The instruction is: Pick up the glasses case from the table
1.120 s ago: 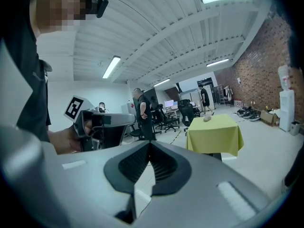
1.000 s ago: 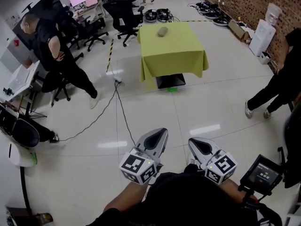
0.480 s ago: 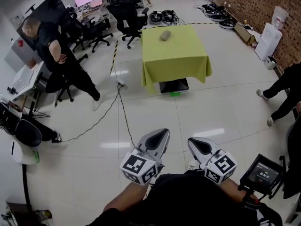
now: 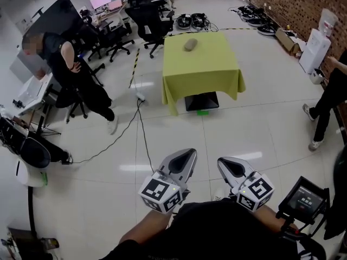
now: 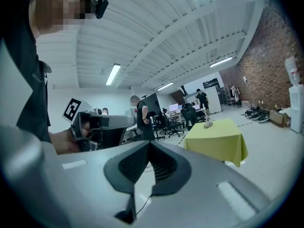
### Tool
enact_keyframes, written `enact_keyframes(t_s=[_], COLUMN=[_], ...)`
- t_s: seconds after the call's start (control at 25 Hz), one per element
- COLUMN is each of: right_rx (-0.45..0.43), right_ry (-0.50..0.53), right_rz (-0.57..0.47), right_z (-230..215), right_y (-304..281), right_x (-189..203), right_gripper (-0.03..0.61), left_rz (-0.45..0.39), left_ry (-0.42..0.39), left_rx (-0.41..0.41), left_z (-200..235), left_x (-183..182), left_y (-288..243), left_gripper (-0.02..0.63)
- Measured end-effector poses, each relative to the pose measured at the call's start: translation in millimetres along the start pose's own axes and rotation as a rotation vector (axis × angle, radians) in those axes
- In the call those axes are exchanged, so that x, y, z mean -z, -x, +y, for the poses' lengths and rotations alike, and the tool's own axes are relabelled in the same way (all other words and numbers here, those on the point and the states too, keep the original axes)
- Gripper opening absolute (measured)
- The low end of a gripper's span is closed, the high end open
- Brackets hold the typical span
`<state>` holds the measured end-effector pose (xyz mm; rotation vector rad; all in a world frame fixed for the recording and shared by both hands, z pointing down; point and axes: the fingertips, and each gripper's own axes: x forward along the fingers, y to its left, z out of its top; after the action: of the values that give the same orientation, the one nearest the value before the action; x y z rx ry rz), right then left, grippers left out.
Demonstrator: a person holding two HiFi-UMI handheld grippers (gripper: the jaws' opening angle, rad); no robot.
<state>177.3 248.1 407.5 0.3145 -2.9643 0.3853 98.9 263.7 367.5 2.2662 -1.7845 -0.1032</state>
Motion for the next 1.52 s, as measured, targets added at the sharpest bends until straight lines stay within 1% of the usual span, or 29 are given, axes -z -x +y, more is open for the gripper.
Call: enact_keyframes(t_s=[0.08, 0.2, 0.32, 0.4, 0.52, 0.56, 0.64, 0.72, 0.8, 0.96, 1.16, 1.52], right_rx=[-0.012, -0.039, -0.053, -0.058, -0.061, -0.061, -0.064, -0.066, -0.064, -0.052, -0.049, -0.047], right_ry=[-0.01, -0.022, -0.029, -0.037, -0.056, -0.064, -0.081, -0.091, -0.096, -0.102, -0.113, -0.101], right_rz=[0.001, 0.004, 0.004, -0.001, -0.008, -0.008, -0.009, -0.011, -0.015, -0.033, -0.035, -0.034], right_z=[-25, -74, -93, -104, -136, -148, -162, -165, -165, -167, -173, -172], right_y=[4, 15, 20, 23, 32, 35, 39, 40, 41, 44, 47, 44], right_x=[-4, -10, -13, -16, -26, -30, -34, -31, -26, -25, -18, -22], right_gripper=[0.002, 0.003, 0.002, 0.002, 0.002, 0.002, 0.002, 0.002, 0.002, 0.002, 0.002, 0.002], left_rz=[0.004, 0.014, 0.021, 0.028, 0.041, 0.046, 0.053, 0.06, 0.072, 0.072, 0.077, 0.069], left_ry=[0.002, -0.002, 0.0, 0.032, 0.121, 0.121, 0.077, 0.037, 0.023, 0.02, -0.002, -0.002], left_rx=[-0.008, -0.036, -0.069, -0.077, -0.083, -0.096, -0.119, -0.12, -0.11, -0.1, -0.103, -0.106], left_z=[-6, -15, -14, -14, -17, -18, -22, -26, -31, -35, -37, -32], left_x=[-1, 0, 0, 1, -2, -5, -11, -10, -3, 1, 3, 0], left_y=[-25, -74, -89, -99, -130, -142, -156, -161, -161, -161, -166, -163], left_gripper=[0.008, 0.008, 0.008, 0.008, 0.008, 0.008, 0.008, 0.008, 0.008, 0.008, 0.008, 0.008])
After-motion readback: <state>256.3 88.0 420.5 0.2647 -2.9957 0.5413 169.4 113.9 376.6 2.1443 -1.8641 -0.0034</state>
